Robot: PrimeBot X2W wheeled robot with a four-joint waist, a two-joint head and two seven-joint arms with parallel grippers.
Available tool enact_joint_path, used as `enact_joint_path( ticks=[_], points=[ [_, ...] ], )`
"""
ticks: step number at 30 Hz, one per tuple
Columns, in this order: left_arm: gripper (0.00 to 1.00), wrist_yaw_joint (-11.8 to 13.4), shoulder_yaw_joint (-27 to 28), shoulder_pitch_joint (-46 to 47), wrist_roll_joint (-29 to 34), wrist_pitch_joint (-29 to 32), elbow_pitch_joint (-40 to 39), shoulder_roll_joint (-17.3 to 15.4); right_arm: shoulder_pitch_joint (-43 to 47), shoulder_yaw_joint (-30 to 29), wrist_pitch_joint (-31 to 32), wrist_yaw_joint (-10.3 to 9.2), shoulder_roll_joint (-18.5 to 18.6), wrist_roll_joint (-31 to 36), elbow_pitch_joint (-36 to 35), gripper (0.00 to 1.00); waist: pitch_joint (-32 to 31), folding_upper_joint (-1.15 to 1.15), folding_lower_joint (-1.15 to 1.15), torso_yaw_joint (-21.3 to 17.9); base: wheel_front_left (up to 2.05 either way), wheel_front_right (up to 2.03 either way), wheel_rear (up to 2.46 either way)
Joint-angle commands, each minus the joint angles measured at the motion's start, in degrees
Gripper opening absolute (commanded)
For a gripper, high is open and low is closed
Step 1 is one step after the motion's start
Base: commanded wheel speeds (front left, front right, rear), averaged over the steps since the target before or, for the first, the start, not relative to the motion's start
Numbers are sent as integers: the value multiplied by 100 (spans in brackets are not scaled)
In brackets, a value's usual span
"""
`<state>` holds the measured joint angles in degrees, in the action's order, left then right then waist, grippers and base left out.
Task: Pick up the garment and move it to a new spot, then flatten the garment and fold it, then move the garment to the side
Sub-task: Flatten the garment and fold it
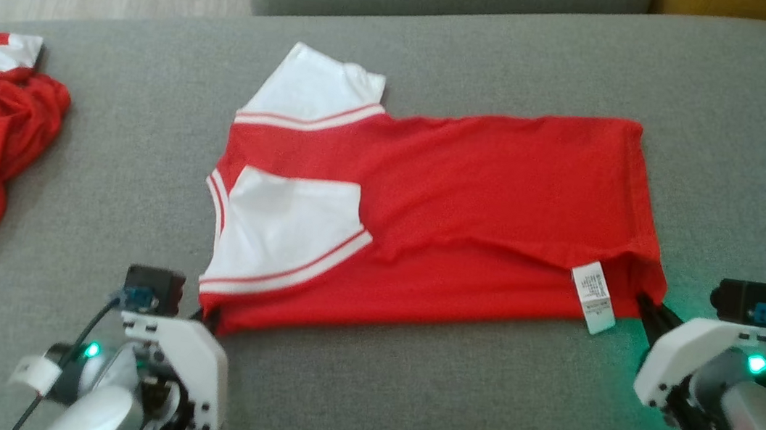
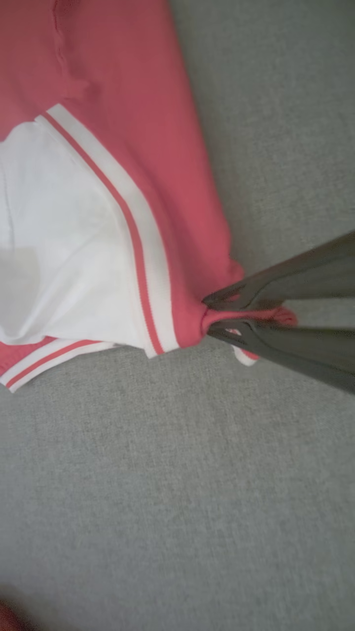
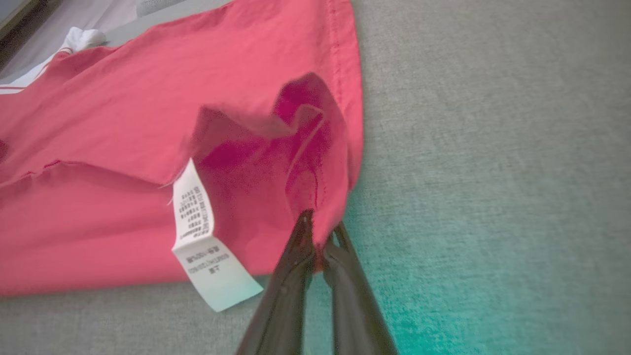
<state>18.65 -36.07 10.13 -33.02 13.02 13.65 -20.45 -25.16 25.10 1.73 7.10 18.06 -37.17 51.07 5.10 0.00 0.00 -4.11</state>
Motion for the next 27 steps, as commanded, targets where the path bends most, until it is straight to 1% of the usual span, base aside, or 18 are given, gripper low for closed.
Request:
enact_joint_path(
  ticks=[1,5,9,12,15,16,17,18,19,20,21,27],
  points=[
    [0,25,256,75,-11,69,-271,-275,68,66,41,39,241,56,-222,0,-60,0,0,18,0,0,0],
    [0,16,141,-233,-56,442,-698,-556,336,170,441,39,556,65,-615,0,-165,0,0,18,0,0,0],
    [0,94,60,-562,-119,755,-1171,-763,695,188,967,39,839,-17,-1125,0,-249,0,0,22,0,0,0],
    [0,201,28,-770,-160,926,-1449,-855,1037,113,1443,39,1001,-69,-1541,0,-284,0,0,27,0,0,0],
    [0,278,4,-937,-223,1049,-1593,-895,1364,-78,1810,39,1077,-41,-1969,0,-301,0,0,24,0,0,0],
    [0,299,-3,-982,-241,1076,-1619,-900,1454,-175,1889,39,1076,-4,-2096,11,-299,0,0,18,0,0,0],
    [0,307,-11,-1022,-272,1103,-1638,-893,1542,-278,1976,39,1061,38,-2201,40,-294,0,0,11,0,0,0],
    [0,302,-29,-1052,-301,1138,-1642,-890,1620,-387,2048,39,1043,94,-2297,80,-290,0,0,6,0,0,0],
    [35,297,-43,-1073,-321,1167,-1639,-891,1680,-535,2063,39,1008,172,-2381,100,-286,0,0,4,0,0,0],
    [91,299,-44,-1078,-326,1171,-1639,-894,1729,-686,2049,39,956,261,-2470,100,-279,0,0,2,0,0,0],
    [100,313,-23,-1061,-313,1138,-1640,-898,1771,-848,2025,39,886,350,-2548,100,-273,0,0,-1,0,0,0],
    [100,356,117,-842,-220,1036,-1769,-998,1976,-1638,1949,39,461,965,-3058,100,-271,0,0,-4,0,0,0]
  ],
)
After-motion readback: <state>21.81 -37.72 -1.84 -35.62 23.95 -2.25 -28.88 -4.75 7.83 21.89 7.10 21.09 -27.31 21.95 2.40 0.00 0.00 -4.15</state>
